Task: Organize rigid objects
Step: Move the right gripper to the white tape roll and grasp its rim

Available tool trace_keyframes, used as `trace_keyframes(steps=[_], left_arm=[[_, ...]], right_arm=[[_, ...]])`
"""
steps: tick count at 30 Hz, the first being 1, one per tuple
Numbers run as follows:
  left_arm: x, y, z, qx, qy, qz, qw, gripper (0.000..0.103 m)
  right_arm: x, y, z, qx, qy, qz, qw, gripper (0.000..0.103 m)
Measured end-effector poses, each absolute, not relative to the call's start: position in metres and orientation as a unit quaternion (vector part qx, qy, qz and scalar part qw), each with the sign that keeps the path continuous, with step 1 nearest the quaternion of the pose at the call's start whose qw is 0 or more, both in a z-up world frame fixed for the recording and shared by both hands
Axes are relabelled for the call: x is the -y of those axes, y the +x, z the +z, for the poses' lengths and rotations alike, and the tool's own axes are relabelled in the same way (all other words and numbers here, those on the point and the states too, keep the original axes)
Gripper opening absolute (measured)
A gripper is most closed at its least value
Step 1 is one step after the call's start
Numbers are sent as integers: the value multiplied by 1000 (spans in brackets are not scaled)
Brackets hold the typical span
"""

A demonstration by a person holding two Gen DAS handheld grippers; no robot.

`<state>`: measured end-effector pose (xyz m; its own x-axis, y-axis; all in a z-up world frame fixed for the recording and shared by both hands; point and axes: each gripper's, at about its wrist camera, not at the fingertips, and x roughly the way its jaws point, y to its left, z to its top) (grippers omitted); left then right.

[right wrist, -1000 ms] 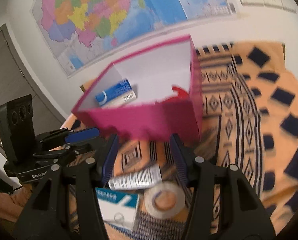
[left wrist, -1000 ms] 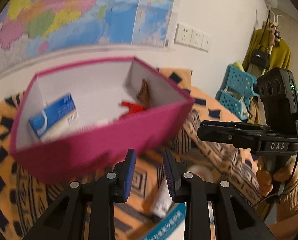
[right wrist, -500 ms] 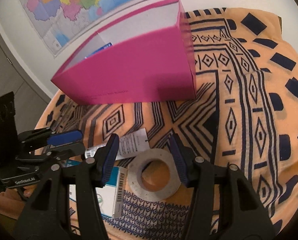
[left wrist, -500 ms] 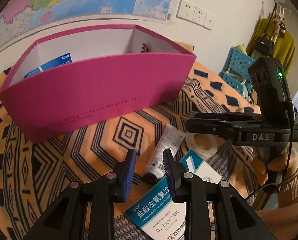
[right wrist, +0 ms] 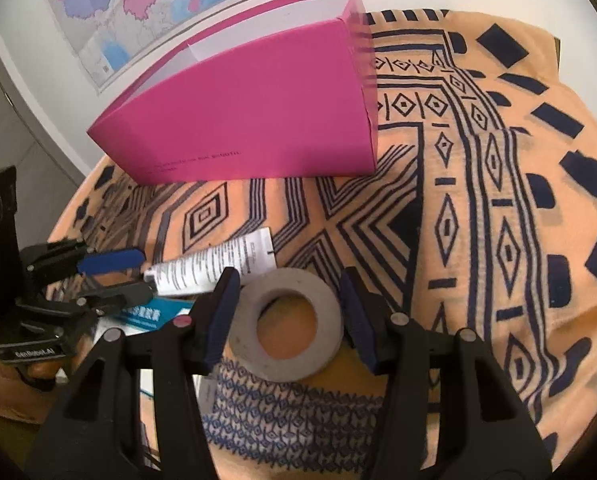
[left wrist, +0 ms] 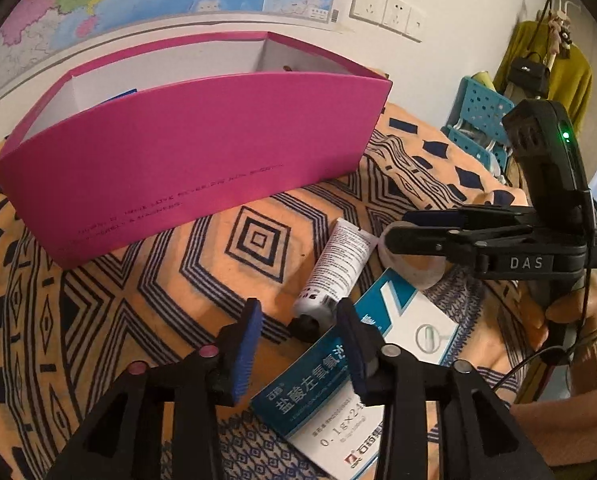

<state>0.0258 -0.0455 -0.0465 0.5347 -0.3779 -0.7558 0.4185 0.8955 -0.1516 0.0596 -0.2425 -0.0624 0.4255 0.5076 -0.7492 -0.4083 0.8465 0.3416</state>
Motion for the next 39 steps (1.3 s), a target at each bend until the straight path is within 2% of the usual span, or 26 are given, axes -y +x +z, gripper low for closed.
trace_keyframes(steps=[7,8,9,11,14,35,39], left_arm=[[39,26,-45,-425,22,-215,879,41],[40,26,-45,-425,21,-215,879,41],[40,26,-44,-424,21,-216,879,41],[42,25,-42,-421,23,-218,880,41],[48,25,-37,-415,23,-225,881,41],[101,41,-39,-442,-4,-316,840,39],[102,42,-41,-447,-4,-308,840,31]], right_arm=[[243,55,-62,-462,33,258,848,54],[244,55,-61,-462,32,256,849,47],[244,54,-62,-462,27,255,849,34],[246,52,-62,-462,19,249,851,25],[249,51,-62,-460,19,248,852,19],[258,48,-52,-436,92,270,853,17],[257,48,-52,-435,94,274,852,17]])
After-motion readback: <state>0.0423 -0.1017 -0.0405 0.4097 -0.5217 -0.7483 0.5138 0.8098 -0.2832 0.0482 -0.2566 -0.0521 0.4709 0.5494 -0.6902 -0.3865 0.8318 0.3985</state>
